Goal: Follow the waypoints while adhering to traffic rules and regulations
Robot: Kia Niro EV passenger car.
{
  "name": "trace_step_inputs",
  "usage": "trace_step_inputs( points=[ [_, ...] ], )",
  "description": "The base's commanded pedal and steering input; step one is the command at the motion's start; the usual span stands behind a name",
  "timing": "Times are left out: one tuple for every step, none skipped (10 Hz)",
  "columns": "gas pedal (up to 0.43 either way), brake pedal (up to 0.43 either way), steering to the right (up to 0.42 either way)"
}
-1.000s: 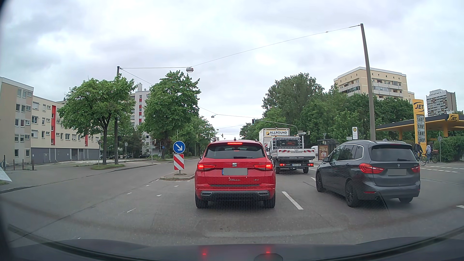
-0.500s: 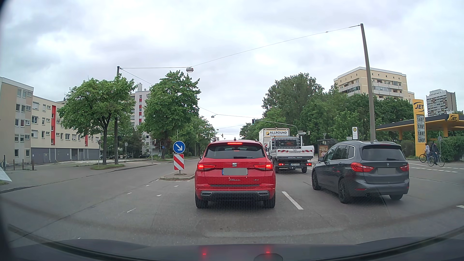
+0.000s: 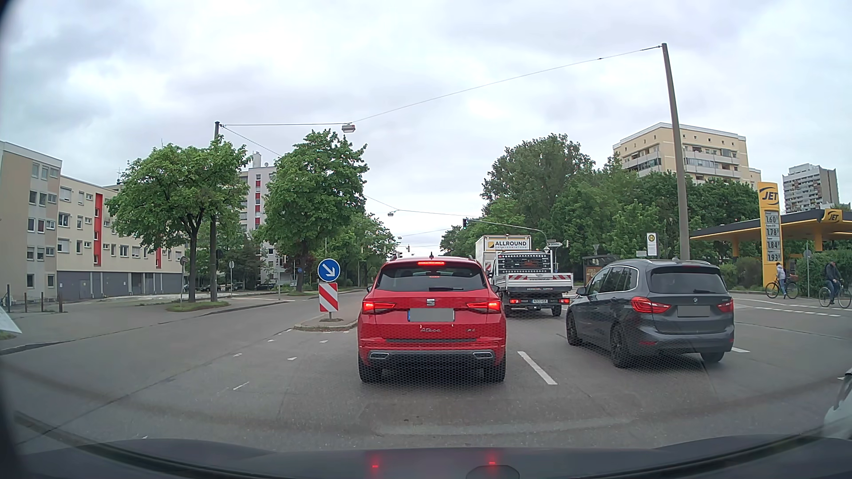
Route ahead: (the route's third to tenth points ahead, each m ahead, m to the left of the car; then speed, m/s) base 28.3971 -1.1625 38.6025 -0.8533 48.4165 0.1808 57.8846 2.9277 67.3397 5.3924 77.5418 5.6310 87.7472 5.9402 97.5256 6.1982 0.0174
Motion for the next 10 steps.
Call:
trace_step_inputs(
  points=[
    [0.000, 0.134, 0.003],
    [0.000, 0.128, 0.003],
    [0.000, 0.134, 0.003],
    [0.000, 0.128, 0.003],
    [0.000, 0.134, 0.003],
    [0.000, 0.128, 0.003],
    [0.000, 0.134, 0.003],
    [0.000, 0.128, 0.003],
    [0.000, 0.128, 0.003],
    [0.000, 0.128, 0.003]
  ],
)
